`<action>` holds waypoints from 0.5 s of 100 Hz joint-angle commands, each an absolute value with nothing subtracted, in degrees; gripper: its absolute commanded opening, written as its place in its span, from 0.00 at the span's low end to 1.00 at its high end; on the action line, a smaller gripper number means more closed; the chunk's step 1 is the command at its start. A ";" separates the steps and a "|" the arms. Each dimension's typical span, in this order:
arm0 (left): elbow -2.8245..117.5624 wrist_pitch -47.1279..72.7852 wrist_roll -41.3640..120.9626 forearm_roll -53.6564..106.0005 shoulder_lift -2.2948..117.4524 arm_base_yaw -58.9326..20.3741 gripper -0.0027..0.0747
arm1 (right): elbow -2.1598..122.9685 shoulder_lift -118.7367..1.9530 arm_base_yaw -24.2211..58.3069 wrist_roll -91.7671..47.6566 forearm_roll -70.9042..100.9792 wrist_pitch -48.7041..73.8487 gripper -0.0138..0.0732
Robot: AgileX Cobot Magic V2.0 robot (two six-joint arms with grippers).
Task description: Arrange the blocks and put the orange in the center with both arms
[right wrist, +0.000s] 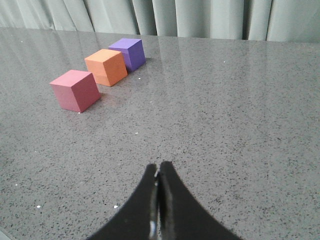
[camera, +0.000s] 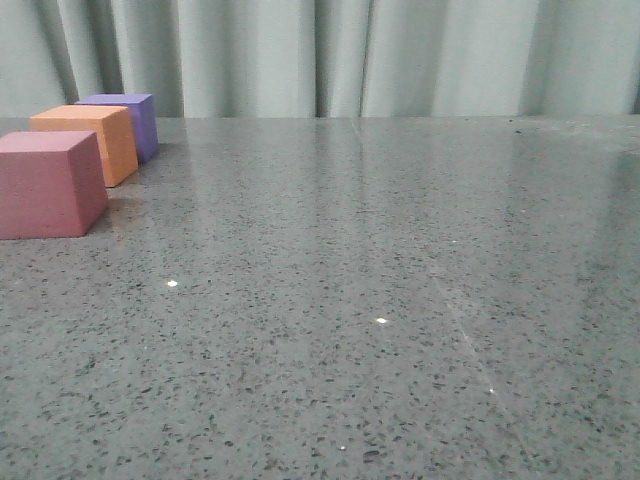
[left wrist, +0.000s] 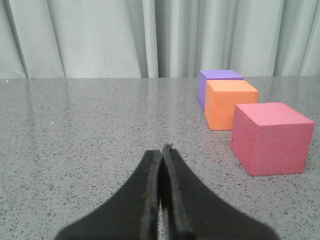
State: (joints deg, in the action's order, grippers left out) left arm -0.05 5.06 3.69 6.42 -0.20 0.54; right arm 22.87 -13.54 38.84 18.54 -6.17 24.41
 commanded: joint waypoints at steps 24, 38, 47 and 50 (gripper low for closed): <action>-1.24 0.86 3.26 6.48 -2.13 0.27 0.01 | 24.31 -14.26 38.75 18.01 -7.08 19.68 0.02; -1.24 0.86 3.26 6.48 -2.13 0.27 0.01 | 24.03 -14.26 38.58 18.01 -7.13 19.45 0.02; -1.24 0.86 3.26 6.48 -2.13 0.27 0.01 | 23.11 -14.26 36.62 18.01 -7.13 17.58 0.02; -1.24 0.86 3.26 6.48 -2.13 0.27 0.01 | 22.71 -14.26 35.53 18.01 -7.13 17.20 0.02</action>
